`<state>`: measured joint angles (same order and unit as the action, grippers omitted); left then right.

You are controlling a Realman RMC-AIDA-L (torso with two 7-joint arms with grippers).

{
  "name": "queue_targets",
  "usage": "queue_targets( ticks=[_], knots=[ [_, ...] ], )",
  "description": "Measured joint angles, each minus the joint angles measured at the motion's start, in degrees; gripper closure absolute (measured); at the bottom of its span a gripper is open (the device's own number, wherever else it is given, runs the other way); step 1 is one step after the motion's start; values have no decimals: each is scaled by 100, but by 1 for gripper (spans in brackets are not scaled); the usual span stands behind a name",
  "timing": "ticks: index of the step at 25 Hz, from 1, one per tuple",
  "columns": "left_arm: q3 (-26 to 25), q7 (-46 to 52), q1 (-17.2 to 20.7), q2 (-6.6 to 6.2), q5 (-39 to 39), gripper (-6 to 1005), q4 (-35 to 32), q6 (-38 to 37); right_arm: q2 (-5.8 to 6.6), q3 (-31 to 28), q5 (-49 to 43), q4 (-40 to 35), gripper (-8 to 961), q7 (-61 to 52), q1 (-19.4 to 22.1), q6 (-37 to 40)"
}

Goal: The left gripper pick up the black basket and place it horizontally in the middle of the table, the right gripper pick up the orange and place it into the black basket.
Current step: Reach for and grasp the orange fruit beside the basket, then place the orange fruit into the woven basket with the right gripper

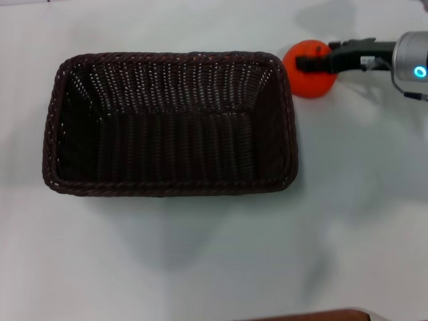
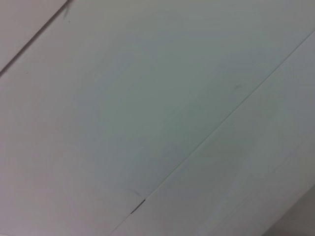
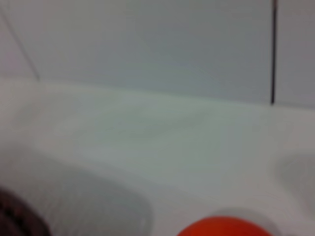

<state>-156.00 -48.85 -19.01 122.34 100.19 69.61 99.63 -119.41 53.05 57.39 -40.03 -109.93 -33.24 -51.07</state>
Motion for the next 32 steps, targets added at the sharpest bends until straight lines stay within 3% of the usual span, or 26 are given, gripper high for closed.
queue_targets(
  ticks=[4, 7, 14, 18, 22, 27, 32],
  knots=[
    [8, 0, -26, 0, 0, 112, -10, -5, -12, 181, -419, -55, 37, -190, -70, -116],
    [21, 0, -59, 0, 0, 112, -68, -14, -21, 274, -420, -74, 228, -194, -74, -128],
    [18, -1, -77, -12, 0, 113, -240, 0, -54, 295, -237, -278, 325, -179, -12, -137],
    [-4, -2, -55, -3, 0, 113, -243, 27, -66, 496, 376, -903, 381, -139, 295, -240],
    [-19, -2, -34, 0, -70, 113, -236, 30, -73, 1033, 1308, -2064, 424, -99, 853, -316],
    [-24, -44, -9, 12, -182, 132, -238, 30, -72, 1548, 2118, -3330, 469, 236, 1183, -1246],
    [-32, -169, 12, 51, -232, 154, -238, 36, -30, 1721, 2214, -3400, 512, 395, 765, -2735]
  ],
)
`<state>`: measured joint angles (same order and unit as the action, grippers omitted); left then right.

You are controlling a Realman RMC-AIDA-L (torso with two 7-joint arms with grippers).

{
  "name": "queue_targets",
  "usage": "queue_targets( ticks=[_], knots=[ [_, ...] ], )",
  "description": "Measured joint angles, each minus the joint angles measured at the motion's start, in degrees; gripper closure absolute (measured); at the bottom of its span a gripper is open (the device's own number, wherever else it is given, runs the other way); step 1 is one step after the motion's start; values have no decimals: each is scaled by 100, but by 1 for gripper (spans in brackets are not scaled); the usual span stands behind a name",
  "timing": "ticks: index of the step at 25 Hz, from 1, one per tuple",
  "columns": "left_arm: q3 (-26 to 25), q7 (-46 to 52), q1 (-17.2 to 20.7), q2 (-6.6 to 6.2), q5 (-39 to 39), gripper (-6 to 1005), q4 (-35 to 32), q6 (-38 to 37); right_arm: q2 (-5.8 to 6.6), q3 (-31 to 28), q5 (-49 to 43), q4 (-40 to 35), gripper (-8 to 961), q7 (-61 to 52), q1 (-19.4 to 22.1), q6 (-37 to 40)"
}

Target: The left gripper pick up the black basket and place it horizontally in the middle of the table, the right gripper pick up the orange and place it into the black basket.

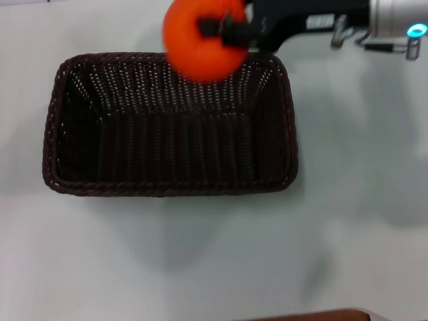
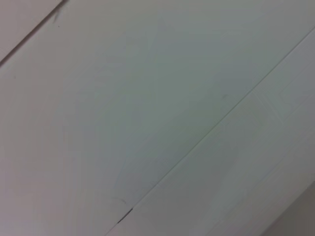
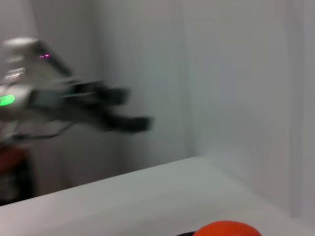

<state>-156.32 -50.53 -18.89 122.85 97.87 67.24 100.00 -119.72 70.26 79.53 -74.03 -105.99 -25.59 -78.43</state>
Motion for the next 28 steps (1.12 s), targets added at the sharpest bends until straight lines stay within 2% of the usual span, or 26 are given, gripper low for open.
queue_targets(
  ticks=[3, 7, 14, 17, 21, 23, 26, 28],
  knots=[
    [-10, -16, 6, 18, -3, 156, -5, -11, 0, 24, -7, 240, 527, -17, -176, -248],
    [-26, -52, 12, 26, -14, 160, -15, -19, -14, 21, 23, 338, 517, 16, -150, -248],
    [-126, -842, 131, 59, -437, 160, -350, -40, 7, -62, 509, 458, 315, 411, 34, -302],
    [-399, -1629, 186, 81, -638, 160, -685, -59, 5, -141, 568, 498, 214, 506, 75, -316],
    [-800, -3285, 316, 87, -872, 161, -1476, -160, -20, -314, 867, 726, 42, 887, 190, -247],
    [-841, -4425, 502, 89, -1134, 161, -1999, -266, -34, -432, 1285, 992, 30, 1286, 300, -157],
    [-843, -5705, 732, 106, -1528, 161, -2641, -315, -48, -603, 2387, 1748, 13, 2321, 506, -114],
    [-846, -6365, 859, 112, -1810, 161, -3068, -366, -55, -674, 3491, 2673, 17, 3366, 620, -348]
  ],
)
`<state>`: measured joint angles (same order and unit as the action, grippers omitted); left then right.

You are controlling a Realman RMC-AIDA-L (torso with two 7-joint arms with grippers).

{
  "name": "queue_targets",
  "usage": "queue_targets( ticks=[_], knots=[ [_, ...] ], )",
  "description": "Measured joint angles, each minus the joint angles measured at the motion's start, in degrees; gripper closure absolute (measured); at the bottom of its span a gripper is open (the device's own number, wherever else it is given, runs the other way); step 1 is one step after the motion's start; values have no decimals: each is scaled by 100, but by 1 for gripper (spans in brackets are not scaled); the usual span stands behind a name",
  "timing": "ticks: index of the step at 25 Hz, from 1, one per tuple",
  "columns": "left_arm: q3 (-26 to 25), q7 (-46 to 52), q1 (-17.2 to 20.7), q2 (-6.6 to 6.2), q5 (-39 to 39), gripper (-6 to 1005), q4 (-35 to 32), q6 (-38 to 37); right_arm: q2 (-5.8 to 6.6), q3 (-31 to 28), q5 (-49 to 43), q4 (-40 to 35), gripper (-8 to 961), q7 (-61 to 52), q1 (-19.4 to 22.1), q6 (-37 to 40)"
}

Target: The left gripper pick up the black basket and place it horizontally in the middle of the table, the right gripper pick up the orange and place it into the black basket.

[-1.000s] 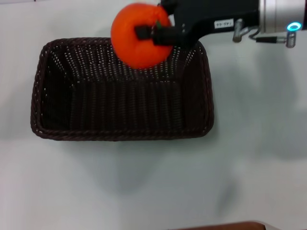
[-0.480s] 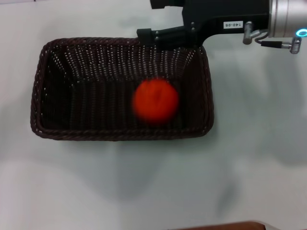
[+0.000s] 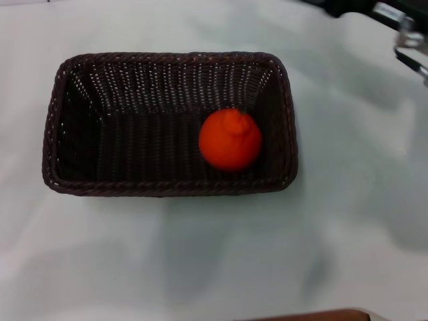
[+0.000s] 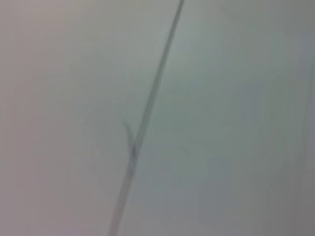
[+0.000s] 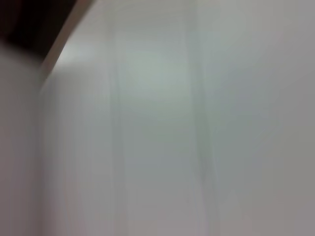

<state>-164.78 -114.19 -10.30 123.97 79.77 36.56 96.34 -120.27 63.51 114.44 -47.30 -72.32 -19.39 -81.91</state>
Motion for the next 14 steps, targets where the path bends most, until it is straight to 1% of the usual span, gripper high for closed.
queue_targets(
  ticks=[3, 4, 5, 6, 8, 10, 12, 14],
  knots=[
    [-2, -909, 129, 4, -369, 161, -601, -77, -8, -62, 1850, 1955, 23, 2301, -24, -934],
    [-3, -1227, 159, 4, -482, 161, -798, -96, -8, -103, 2216, 2416, 23, 2835, -67, -1162],
    [-3, -1567, 184, 4, -585, 161, -987, -107, -24, -187, 2669, 3117, 23, 3544, -146, -1471],
    [-4, -1789, 196, 4, -654, 161, -1125, -117, -35, -338, 2903, 3607, 23, 3961, -213, -1618],
    [-5, -2246, 212, 4, -791, 161, -1367, -145, -51, -880, 3210, 4555, 22, 4707, -337, -1859],
    [-6, -2506, 226, 4, -907, 161, -1537, -195, -54, -1482, 3207, 5171, 22, 5001, -375, -1926],
    [-8, -2602, 240, 4, -1057, 161, -1658, -305, -54, -1959, 3206, 5583, 22, 5071, -340, -1947],
    [-9, -2614, 250, 4, -1195, 161, -1747, -439, -54, -2227, 3203, 5788, 22, 5067, -274, -1956]
  ],
)
